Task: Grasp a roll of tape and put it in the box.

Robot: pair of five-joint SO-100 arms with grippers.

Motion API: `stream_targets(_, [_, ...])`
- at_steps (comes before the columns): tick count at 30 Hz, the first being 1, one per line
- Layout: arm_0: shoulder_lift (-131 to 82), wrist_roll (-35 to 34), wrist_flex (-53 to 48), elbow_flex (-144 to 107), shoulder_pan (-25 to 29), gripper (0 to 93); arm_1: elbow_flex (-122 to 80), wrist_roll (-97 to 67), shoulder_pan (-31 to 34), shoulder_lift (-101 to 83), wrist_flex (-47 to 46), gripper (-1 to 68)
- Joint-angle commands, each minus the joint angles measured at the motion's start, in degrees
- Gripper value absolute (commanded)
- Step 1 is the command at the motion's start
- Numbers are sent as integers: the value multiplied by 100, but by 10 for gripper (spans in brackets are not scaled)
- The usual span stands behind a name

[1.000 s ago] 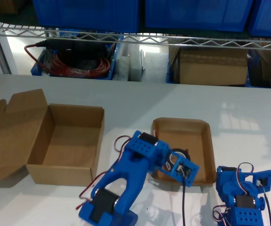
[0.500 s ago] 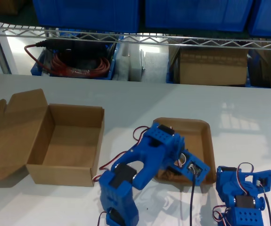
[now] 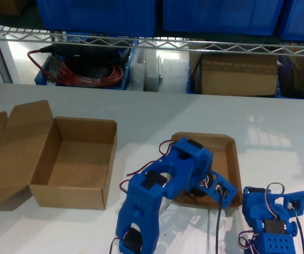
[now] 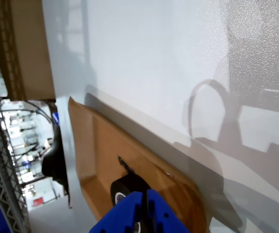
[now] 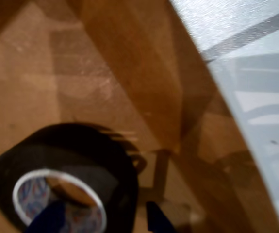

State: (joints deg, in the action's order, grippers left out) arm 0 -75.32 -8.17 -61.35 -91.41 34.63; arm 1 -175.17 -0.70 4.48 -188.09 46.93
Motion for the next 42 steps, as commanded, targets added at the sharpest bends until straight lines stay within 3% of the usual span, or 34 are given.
stream_targets(1, [299,26,53,483,-26,200,-70,18,18,-26,-26,3])
stream_targets(5, [773,-44,-193,984,-9,0,-70,18,18,-26,-26,3])
stream_targets(26, [176,-79,-237,765,-211,-1,-70,18,18,-26,-26,3])
stream_targets(33, [-1837,53,-9,105,-1151,-1,-70,18,18,-26,-26,3])
stream_targets(42, [-3735,255,149,-404,-3401,-1,-70,18,18,-26,-26,3])
